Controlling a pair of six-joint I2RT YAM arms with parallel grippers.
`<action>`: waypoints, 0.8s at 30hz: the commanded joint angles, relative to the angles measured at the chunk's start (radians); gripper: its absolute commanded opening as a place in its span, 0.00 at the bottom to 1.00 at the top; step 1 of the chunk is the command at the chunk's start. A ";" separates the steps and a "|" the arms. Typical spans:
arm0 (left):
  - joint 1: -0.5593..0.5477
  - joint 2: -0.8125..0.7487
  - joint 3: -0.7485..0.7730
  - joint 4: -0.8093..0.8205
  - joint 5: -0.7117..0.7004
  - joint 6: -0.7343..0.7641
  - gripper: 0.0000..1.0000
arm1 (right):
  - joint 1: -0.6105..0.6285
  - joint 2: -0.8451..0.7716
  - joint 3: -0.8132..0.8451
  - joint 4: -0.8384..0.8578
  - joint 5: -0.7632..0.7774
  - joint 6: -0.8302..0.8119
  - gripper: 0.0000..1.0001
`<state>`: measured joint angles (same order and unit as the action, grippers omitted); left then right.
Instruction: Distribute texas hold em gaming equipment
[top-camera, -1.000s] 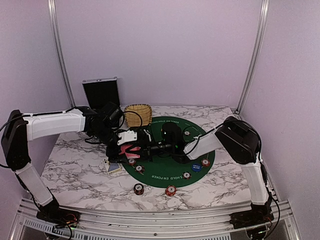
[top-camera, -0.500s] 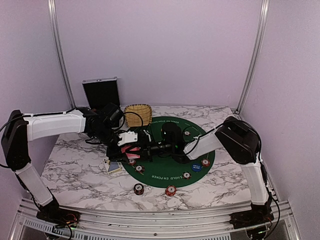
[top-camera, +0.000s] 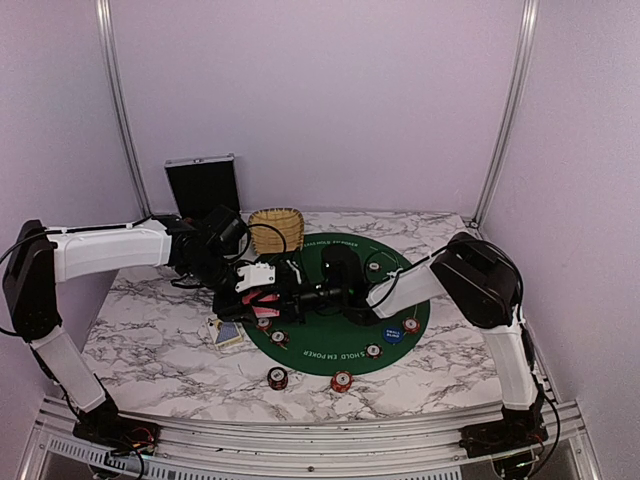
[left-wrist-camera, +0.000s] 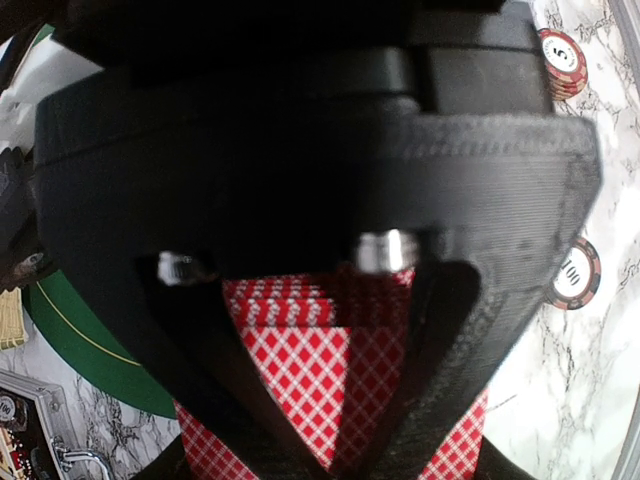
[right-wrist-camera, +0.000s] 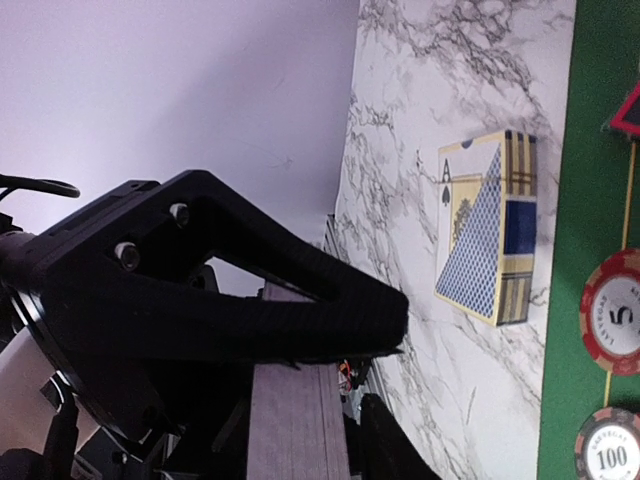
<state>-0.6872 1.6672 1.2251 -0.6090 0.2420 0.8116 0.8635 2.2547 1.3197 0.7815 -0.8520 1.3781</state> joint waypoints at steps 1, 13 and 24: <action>-0.003 -0.028 0.008 0.011 0.016 -0.001 0.47 | -0.006 -0.029 0.021 -0.028 0.006 -0.014 0.40; -0.003 -0.019 0.014 -0.016 0.012 -0.006 0.45 | -0.011 -0.035 0.039 -0.074 0.004 -0.048 0.60; -0.003 -0.015 0.019 -0.046 0.005 -0.018 0.46 | -0.021 -0.068 0.064 -0.288 0.022 -0.195 0.54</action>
<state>-0.6872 1.6672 1.2251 -0.6186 0.2417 0.8051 0.8570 2.2471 1.3460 0.6201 -0.8471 1.2804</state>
